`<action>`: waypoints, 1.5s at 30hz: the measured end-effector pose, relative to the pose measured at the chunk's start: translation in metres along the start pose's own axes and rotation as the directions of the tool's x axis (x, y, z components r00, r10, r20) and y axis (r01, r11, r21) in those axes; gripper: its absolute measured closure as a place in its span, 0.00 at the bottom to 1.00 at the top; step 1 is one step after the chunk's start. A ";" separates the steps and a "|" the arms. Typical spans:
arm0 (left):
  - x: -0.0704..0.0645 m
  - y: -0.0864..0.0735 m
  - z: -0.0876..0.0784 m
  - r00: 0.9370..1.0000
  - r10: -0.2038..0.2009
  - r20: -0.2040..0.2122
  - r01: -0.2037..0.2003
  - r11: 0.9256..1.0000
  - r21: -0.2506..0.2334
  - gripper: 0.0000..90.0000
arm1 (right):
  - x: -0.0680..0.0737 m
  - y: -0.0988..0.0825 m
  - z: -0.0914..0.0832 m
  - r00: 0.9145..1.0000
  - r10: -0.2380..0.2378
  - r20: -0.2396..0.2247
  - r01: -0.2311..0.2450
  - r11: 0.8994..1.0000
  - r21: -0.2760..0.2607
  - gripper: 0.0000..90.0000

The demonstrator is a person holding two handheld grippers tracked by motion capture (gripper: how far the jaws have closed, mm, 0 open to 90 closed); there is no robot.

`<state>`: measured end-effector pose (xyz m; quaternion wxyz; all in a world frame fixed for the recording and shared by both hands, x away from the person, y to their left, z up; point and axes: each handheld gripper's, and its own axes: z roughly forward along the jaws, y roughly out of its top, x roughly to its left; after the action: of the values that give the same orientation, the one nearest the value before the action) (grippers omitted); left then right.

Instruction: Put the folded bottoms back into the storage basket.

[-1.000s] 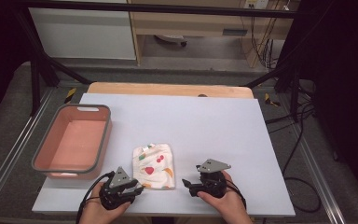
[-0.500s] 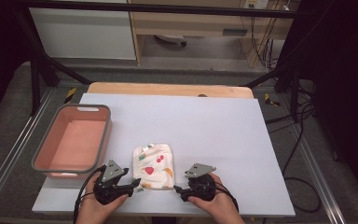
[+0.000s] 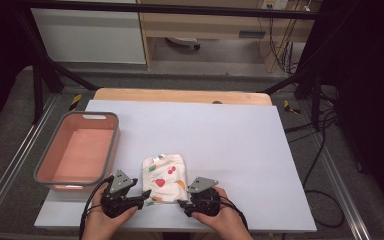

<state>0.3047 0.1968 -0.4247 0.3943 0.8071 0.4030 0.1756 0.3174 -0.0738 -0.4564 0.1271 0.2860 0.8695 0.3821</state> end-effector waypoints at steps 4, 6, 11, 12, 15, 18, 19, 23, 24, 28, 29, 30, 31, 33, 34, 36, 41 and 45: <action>0.001 0.001 -0.002 1.000 -0.006 -0.007 0.006 1.000 -0.023 0.41 | 0.005 0.002 0.003 1.000 -0.002 0.003 0.002 1.000 -0.013 0.74; 0.003 0.002 -0.002 1.000 -0.014 -0.007 0.013 0.999 -0.036 0.39 | 0.005 0.004 0.005 1.000 0.012 0.001 -0.012 1.000 -0.018 0.92; 0.008 0.004 -0.002 0.997 -0.057 0.049 0.059 0.997 -0.050 0.39 | 0.004 0.003 0.003 0.999 0.038 -0.012 -0.038 0.999 -0.017 0.96; 0.010 0.005 -0.002 0.997 -0.061 0.043 0.063 0.997 -0.047 0.39 | 0.004 0.001 0.001 0.999 0.044 -0.018 -0.044 0.999 -0.014 0.96; 0.014 0.011 0.002 0.998 -0.053 0.035 0.055 0.997 -0.049 0.37 | 0.006 -0.003 -0.007 0.997 0.065 -0.029 -0.065 0.998 0.003 0.96; 0.015 0.026 0.006 0.999 -0.038 0.020 0.039 0.998 -0.055 0.35 | 0.009 -0.014 -0.018 0.995 0.094 -0.036 -0.094 0.996 0.007 0.96; 0.015 0.026 0.006 0.999 -0.038 0.020 0.039 0.998 -0.055 0.35 | 0.009 -0.014 -0.018 0.995 0.094 -0.036 -0.094 0.996 0.007 0.96; 0.019 0.047 0.017 1.000 -0.017 -0.013 0.017 0.999 -0.037 0.35 | 0.011 -0.016 -0.021 0.996 0.088 -0.024 -0.088 0.996 0.007 0.96; 0.023 0.056 0.023 1.000 -0.008 -0.030 0.007 1.000 -0.024 0.36 | 0.011 -0.016 -0.020 0.996 0.082 -0.023 -0.081 0.997 0.011 0.96; 0.031 0.065 0.036 0.999 -0.012 -0.046 0.013 1.000 0.013 0.40 | 0.010 -0.017 -0.020 0.995 0.091 -0.033 -0.090 0.996 0.007 0.96; 0.034 0.066 0.041 0.999 -0.015 -0.051 0.017 0.999 0.045 0.41 | 0.010 -0.017 -0.020 0.996 0.089 -0.032 -0.089 0.996 0.003 0.96; 0.037 0.068 0.047 0.998 -0.025 -0.050 0.029 0.998 0.064 0.43 | 0.010 -0.017 -0.020 0.996 0.086 -0.033 -0.086 0.996 0.003 0.96; 0.040 0.068 0.052 0.998 -0.026 -0.050 0.031 0.996 0.084 0.45 | 0.010 -0.017 -0.020 0.996 0.083 -0.032 -0.083 0.997 0.003 0.96; 0.042 0.067 0.060 0.998 -0.038 -0.047 0.043 0.993 0.109 0.48 | 0.011 -0.017 -0.020 0.997 0.075 -0.029 -0.075 0.997 0.005 0.96; 0.043 0.066 0.063 0.998 -0.032 -0.050 0.038 0.992 0.117 0.49 | 0.011 -0.016 -0.020 0.997 0.075 -0.029 -0.075 0.997 0.007 0.96; 0.042 0.063 0.070 0.999 -0.017 -0.049 0.024 0.988 0.152 0.52 | 0.010 -0.017 -0.020 0.996 0.080 -0.035 -0.080 0.997 0.007 0.96; 0.046 0.057 0.079 0.999 -0.024 -0.044 0.032 0.983 0.179 0.54 | 0.009 -0.017 -0.020 0.996 0.083 -0.041 -0.082 0.997 0.005 0.96; 0.047 0.051 0.086 0.999 -0.046 -0.011 0.048 0.978 0.203 0.54 | 0.009 -0.018 -0.020 0.996 0.077 -0.042 -0.077 0.997 -0.001 0.96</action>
<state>0.4115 0.1724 -0.4406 0.3123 0.8328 0.4391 0.1267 0.2947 -0.0900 -0.4560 0.0943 0.3112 0.8598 0.3938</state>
